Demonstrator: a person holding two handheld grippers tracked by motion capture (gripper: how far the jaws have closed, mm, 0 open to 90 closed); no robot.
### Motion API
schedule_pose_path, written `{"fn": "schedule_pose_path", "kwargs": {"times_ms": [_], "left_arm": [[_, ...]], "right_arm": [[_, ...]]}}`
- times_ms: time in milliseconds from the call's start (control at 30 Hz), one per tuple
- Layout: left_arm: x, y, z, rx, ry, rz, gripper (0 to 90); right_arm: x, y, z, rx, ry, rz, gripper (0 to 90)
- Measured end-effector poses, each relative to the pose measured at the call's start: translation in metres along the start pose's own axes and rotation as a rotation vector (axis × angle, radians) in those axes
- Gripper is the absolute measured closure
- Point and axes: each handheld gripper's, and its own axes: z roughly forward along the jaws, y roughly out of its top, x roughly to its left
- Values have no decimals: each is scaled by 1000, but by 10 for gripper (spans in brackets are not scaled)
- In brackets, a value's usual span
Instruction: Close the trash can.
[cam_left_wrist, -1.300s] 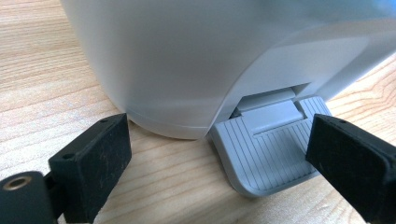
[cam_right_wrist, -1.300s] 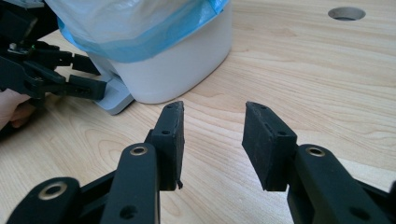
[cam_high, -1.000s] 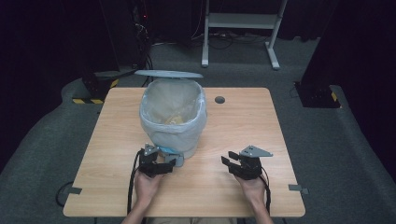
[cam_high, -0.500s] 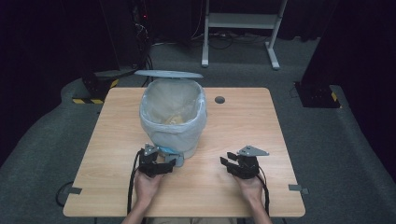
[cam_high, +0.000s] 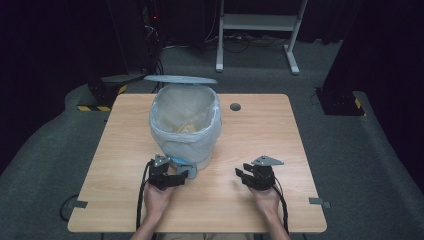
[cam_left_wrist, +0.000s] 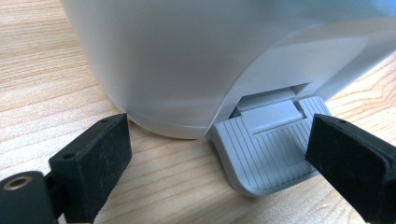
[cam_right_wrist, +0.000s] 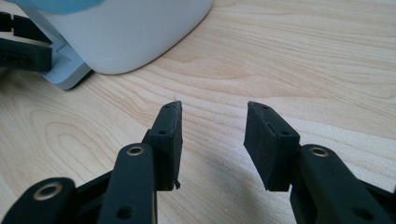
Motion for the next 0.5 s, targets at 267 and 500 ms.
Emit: {"fn": "schedule_pose_path", "kwargs": {"times_ms": [267,500], "left_arm": [[0,0,0,0,0,0,70],[0,0,0,0,-1,-1,70]], "right_arm": [[-1,-1,7,18,-20,-3,563],[-2,-3,13,30,-50,-10,561]]}}
